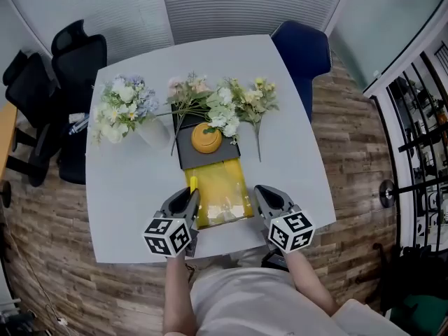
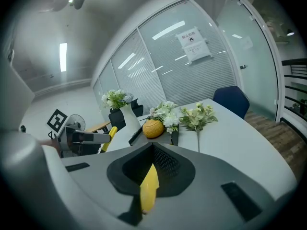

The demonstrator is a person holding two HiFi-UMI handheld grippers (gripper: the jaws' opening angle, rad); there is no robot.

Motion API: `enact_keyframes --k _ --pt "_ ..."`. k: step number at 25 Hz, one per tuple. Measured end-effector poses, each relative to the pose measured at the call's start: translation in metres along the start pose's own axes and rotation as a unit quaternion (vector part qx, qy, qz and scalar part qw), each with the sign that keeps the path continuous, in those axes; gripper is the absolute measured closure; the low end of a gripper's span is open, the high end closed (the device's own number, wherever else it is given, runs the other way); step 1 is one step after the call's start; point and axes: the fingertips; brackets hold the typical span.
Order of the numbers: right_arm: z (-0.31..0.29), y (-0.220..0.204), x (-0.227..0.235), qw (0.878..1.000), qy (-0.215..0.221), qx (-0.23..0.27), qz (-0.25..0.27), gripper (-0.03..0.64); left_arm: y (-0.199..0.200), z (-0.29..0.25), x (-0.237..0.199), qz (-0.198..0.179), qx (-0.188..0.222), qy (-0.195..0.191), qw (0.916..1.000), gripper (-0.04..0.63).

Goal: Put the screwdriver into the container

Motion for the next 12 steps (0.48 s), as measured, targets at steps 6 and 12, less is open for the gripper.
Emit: enact_keyframes --k 6,12 --pt "-0.003 0.006 0.001 1.0 0.015 0.005 0.0 0.601 0.003 -0.007 0.003 -0.006 -0.006 0.003 1.0 0.525" --pt "-0.004 0.002 0.016 1.0 0.008 0.002 -0.009 0.601 0.004 -0.023 0.008 -0.01 -0.016 -0.005 0.9998 0.525"
Point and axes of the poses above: the fingertips, and each gripper's own axes: z backward along the fingers, x to its right, y out of its top, and after that the axes turned 8 degrees about -x, right-handed
